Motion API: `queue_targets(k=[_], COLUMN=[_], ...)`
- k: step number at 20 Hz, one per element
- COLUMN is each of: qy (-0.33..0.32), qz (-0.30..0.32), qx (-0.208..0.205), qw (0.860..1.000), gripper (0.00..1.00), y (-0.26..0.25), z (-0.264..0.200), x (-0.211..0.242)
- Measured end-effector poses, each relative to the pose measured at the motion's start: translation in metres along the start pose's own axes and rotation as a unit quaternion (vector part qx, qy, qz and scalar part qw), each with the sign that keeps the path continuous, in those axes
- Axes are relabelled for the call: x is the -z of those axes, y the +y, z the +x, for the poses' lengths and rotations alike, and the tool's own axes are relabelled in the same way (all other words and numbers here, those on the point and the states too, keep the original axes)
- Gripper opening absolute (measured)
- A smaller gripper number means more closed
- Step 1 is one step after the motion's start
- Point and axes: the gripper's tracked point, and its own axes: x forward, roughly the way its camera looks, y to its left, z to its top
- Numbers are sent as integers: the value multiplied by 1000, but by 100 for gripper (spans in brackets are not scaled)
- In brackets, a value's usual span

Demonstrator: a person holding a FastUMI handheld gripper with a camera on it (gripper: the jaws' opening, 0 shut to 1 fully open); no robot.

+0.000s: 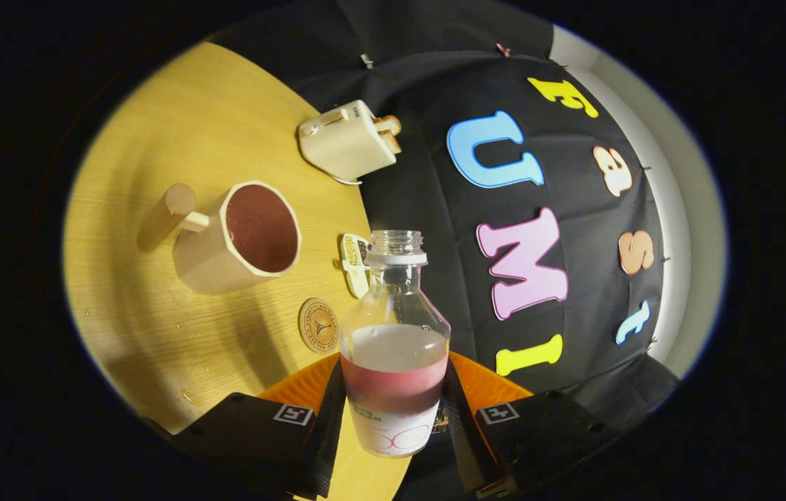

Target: Take the bottle from table, then pour the juice into the cup, finally place the bottle on the coaster

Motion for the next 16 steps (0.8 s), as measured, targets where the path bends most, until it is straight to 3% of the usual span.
queue_targets(k=[16], qy=[19], qz=[-139], qx=[-33], qw=[990], gripper=[71], y=[18], z=[10], x=[4])
